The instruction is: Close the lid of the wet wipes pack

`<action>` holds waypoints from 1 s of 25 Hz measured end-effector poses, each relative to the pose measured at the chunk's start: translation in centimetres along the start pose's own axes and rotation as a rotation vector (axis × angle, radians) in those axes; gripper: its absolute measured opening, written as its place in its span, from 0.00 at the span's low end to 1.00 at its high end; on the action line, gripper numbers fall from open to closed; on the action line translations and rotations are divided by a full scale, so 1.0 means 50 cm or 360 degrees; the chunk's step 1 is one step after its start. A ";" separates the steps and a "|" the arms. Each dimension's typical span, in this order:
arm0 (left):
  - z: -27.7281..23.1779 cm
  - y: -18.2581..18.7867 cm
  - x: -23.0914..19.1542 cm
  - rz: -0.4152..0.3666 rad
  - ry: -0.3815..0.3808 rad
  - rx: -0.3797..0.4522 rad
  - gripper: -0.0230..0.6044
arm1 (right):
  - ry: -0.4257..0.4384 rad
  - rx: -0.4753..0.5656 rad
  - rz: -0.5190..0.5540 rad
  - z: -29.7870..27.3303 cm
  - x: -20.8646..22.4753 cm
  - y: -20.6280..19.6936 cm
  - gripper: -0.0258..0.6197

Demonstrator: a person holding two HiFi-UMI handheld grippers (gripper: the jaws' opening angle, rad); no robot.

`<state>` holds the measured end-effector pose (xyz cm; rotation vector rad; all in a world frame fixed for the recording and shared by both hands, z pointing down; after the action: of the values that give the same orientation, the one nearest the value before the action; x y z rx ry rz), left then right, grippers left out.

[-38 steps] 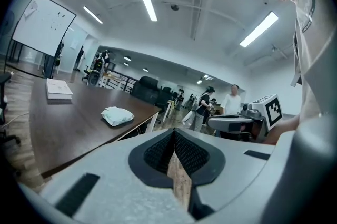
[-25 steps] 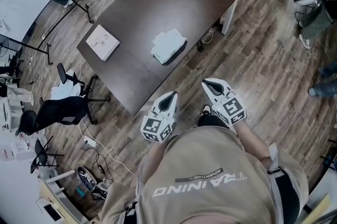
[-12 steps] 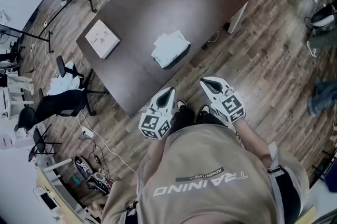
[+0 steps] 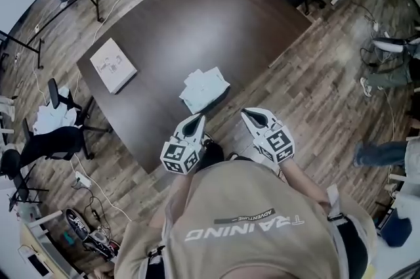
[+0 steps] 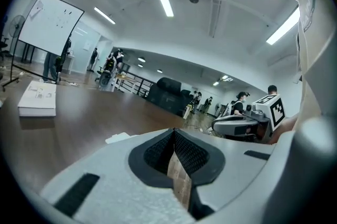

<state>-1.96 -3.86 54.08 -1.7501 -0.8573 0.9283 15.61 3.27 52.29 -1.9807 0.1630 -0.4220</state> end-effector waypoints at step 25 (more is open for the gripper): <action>-0.117 0.093 -0.247 0.0158 0.0600 0.0023 0.05 | 0.0649 -0.0241 0.0340 -0.402 0.168 0.163 0.07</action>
<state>-1.96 -18.28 53.90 -1.8888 -0.5215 0.6339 16.69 -19.87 54.52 -1.9766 0.6749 -0.6855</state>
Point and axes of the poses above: the fingertips, and each gripper's own axes: z backward along the fingers, x to its right, y out of its top, the point moved 5 cm from there along z, backward along the fingers, and after that the axes turned 9 degrees about -z, right-handed, at the moved point
